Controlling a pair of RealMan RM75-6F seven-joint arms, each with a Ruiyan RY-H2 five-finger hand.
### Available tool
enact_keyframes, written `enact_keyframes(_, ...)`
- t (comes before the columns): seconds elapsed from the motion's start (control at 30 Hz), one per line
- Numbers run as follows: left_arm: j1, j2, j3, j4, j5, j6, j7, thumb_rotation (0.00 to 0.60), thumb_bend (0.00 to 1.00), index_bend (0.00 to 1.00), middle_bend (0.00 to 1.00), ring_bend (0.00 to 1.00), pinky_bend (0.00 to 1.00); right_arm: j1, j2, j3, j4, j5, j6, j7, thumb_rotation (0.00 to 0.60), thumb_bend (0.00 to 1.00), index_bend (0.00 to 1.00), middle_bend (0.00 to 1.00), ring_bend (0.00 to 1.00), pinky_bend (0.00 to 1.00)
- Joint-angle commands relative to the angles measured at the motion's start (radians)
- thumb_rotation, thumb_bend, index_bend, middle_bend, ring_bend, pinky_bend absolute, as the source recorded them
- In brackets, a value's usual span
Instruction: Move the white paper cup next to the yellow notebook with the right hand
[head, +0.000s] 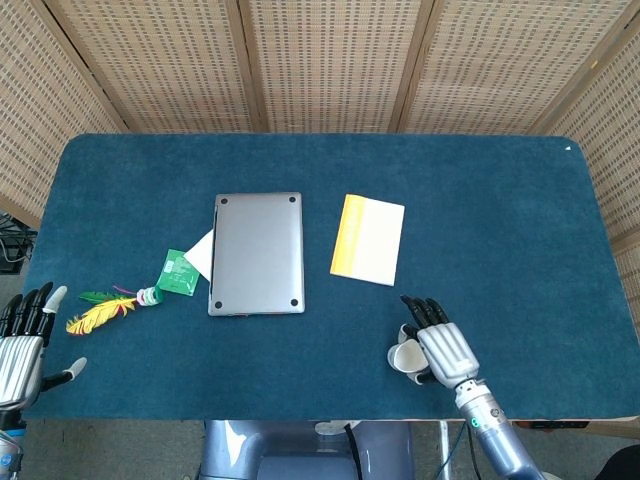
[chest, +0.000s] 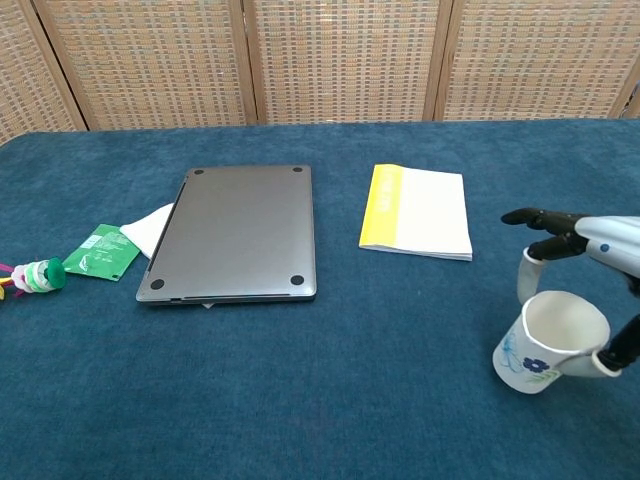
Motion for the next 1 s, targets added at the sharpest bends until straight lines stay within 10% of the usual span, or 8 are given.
enact_keyframes(0.03,0.000,0.000,0.000,0.000,0.000,0.000,0.000,0.600,0.15,0.00,0.00,0.00,0.00,0.016,0.003,0.026,-0.014,0.002,-0.007,0.046,0.600,0.23,0.48,0.00,0.00,0.00)
enact_keyframes(0.57,-0.003,-0.003,-0.001,0.002,-0.005,-0.005,0.002,0.600,0.15,0.00,0.00,0.00,0.00,0.141,-0.035,0.211,0.021,0.241,-0.120,0.211,0.600,0.23,0.48,0.00,0.00,0.00)
enact_keyframes(1.0,-0.006,-0.008,0.001,0.007,-0.004,-0.010,0.007,0.600,0.15,0.00,0.00,0.00,0.00,0.195,-0.136,0.260,0.217,0.361,-0.174,0.325,0.600,0.23,0.48,0.00,0.00,0.00)
